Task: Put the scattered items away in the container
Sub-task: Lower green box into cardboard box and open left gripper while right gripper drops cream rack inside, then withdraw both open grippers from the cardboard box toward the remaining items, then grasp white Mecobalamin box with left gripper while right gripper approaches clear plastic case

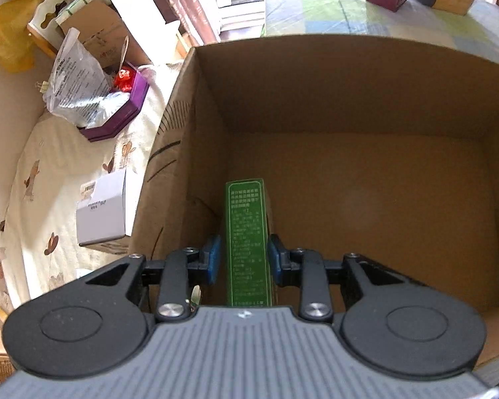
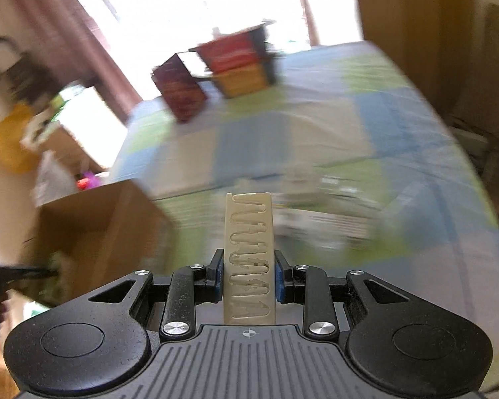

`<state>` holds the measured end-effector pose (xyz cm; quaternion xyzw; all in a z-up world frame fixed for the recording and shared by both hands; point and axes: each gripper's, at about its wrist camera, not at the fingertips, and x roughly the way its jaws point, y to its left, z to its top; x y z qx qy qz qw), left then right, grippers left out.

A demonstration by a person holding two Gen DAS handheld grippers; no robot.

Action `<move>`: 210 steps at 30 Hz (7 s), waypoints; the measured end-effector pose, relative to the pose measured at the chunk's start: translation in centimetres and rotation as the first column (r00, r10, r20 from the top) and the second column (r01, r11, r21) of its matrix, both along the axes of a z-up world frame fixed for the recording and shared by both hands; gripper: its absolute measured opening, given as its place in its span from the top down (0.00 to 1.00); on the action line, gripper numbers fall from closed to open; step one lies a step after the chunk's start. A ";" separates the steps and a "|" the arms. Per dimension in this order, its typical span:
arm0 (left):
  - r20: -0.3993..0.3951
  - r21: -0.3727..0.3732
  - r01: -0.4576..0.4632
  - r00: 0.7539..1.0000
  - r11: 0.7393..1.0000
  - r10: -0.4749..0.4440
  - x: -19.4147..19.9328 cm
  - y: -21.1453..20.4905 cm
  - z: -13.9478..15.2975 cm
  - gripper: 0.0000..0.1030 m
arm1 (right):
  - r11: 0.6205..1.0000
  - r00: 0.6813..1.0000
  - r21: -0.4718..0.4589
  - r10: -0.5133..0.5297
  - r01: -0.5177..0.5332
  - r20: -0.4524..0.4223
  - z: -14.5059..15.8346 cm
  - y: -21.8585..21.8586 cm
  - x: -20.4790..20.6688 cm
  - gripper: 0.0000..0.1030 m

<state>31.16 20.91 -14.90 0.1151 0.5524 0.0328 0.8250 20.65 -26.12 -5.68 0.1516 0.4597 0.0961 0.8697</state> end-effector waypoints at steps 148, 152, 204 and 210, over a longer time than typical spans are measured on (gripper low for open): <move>0.119 -0.173 0.231 0.970 0.957 -0.213 -22.9 -20.8 9.7 0.08 | 0.958 0.993 -0.258 0.114 -0.121 -0.043 0.2 4.3 -13.2 0.08; 0.108 -0.196 0.269 0.962 0.943 -0.251 -22.2 -22.9 9.0 0.08 | 0.961 0.997 -0.265 0.066 -0.076 -0.047 0.1 2.3 -12.8 0.08; -0.100 -0.198 0.245 0.958 0.949 -0.268 3.2 -36.8 -5.9 0.12 | 0.940 0.937 -0.064 -0.339 0.334 -0.084 -10.3 -17.1 3.4 0.08; -0.078 -0.236 0.250 0.958 0.939 -0.275 4.3 -36.9 -6.5 0.25 | 0.923 0.918 -0.020 -0.383 0.383 -0.107 -10.7 -18.1 3.7 0.08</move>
